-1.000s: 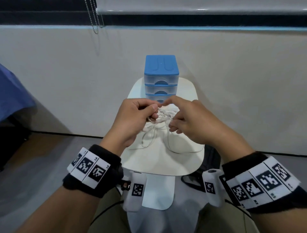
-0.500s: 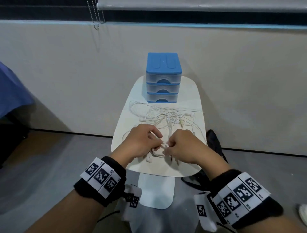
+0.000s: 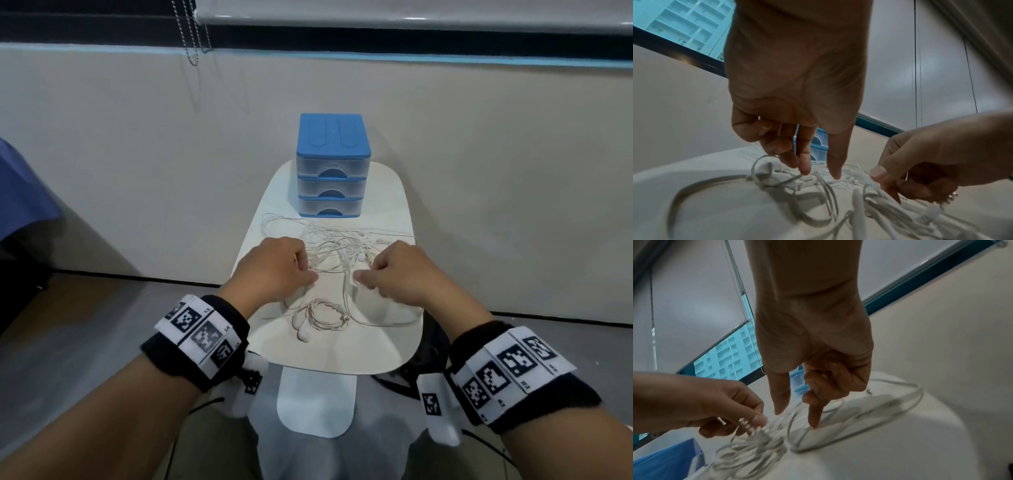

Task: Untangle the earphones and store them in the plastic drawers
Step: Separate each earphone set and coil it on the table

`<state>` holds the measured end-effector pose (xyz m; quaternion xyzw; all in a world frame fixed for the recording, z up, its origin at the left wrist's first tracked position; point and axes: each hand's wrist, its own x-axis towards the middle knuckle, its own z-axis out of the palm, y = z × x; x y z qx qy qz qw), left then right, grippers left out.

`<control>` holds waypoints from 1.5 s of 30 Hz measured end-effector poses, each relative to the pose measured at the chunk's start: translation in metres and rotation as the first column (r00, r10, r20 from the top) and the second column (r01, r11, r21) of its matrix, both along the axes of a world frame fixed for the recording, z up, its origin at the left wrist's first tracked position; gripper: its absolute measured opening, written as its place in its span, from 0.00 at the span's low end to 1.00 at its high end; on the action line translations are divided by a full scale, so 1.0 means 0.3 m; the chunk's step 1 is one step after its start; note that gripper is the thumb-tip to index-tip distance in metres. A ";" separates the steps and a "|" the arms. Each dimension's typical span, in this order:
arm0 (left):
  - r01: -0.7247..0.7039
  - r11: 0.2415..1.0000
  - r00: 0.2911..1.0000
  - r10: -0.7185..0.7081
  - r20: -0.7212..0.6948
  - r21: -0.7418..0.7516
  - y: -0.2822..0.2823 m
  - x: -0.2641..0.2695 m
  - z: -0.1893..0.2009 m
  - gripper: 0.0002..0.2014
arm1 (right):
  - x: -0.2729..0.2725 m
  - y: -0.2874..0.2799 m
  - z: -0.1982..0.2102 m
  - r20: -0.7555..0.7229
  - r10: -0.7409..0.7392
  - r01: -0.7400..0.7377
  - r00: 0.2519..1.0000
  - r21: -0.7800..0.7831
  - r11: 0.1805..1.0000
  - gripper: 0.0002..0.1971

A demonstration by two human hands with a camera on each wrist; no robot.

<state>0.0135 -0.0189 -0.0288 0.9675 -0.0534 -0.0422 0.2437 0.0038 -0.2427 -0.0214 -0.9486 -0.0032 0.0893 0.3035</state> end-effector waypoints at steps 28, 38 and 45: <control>0.220 0.927 0.953 -0.138 0.270 -0.303 -0.021 0.091 0.384 0.07 | -0.084 0.016 0.479 0.835 0.082 -0.017 0.545 -0.087 0.996 0.05; 0.122 0.736 0.970 0.054 0.238 -0.666 0.092 0.064 0.525 0.19 | -0.096 -0.104 0.516 0.784 -0.267 0.109 0.561 0.250 0.962 0.06; 0.100 0.642 0.961 0.136 0.240 -0.760 0.117 -0.023 0.690 0.22 | -0.056 -0.142 0.356 0.513 -0.309 0.207 0.801 0.247 0.947 0.05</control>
